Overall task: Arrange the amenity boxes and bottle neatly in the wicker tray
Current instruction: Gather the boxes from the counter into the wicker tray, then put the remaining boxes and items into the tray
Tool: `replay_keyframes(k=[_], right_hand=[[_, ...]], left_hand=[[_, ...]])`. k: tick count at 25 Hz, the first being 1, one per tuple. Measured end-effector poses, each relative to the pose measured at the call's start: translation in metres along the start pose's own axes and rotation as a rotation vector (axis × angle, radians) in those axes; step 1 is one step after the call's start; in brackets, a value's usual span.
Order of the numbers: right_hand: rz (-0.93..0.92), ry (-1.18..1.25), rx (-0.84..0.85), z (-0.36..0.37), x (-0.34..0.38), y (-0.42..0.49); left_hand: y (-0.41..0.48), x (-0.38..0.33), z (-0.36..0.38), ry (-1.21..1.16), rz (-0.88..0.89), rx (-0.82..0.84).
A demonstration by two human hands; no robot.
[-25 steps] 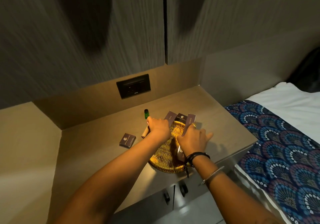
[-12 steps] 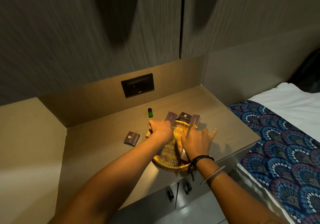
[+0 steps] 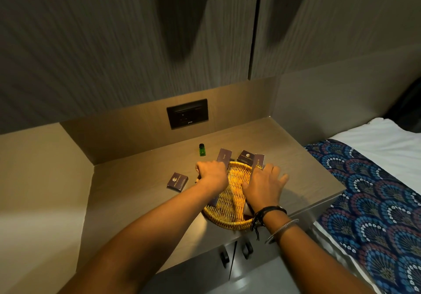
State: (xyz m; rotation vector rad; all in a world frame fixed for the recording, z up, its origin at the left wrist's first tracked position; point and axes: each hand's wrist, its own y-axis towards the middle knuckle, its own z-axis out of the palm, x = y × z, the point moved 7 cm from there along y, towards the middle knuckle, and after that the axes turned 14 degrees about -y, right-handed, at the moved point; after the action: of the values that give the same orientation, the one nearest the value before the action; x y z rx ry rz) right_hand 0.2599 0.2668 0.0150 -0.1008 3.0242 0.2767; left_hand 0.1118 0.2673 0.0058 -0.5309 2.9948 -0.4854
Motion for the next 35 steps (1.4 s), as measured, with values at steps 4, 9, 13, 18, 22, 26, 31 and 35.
replay_keyframes(k=[4,9,13,18,22,26,31,35], right_hand=[[0.007,0.075,-0.03,-0.005,-0.004,0.005],[0.101,0.37,-0.104,-0.017,-0.022,0.029],[0.071,0.426,-0.073,-0.025,-0.04,0.076],[-0.211,0.306,0.244,-0.012,-0.011,0.128],[-0.314,0.156,0.357,0.0,0.019,0.144],[-0.359,0.013,0.463,0.02,0.037,0.146],[-0.408,-0.031,0.619,0.041,0.039,0.147],[-0.407,-0.046,0.646,0.046,0.039,0.15]], left_hand=[[0.0,-0.001,-0.008,-0.046,0.028,-0.018],[-0.003,0.008,-0.036,-0.203,0.064,-0.194],[-0.003,0.053,-0.053,-0.299,-0.027,-0.349],[0.004,0.114,-0.028,-0.35,-0.248,-0.282],[0.006,0.135,0.004,-0.355,-0.366,-0.12],[0.008,0.143,0.015,-0.384,-0.387,-0.114],[0.006,0.151,0.031,-0.395,-0.415,-0.033],[0.007,0.15,0.035,-0.412,-0.389,-0.056]])
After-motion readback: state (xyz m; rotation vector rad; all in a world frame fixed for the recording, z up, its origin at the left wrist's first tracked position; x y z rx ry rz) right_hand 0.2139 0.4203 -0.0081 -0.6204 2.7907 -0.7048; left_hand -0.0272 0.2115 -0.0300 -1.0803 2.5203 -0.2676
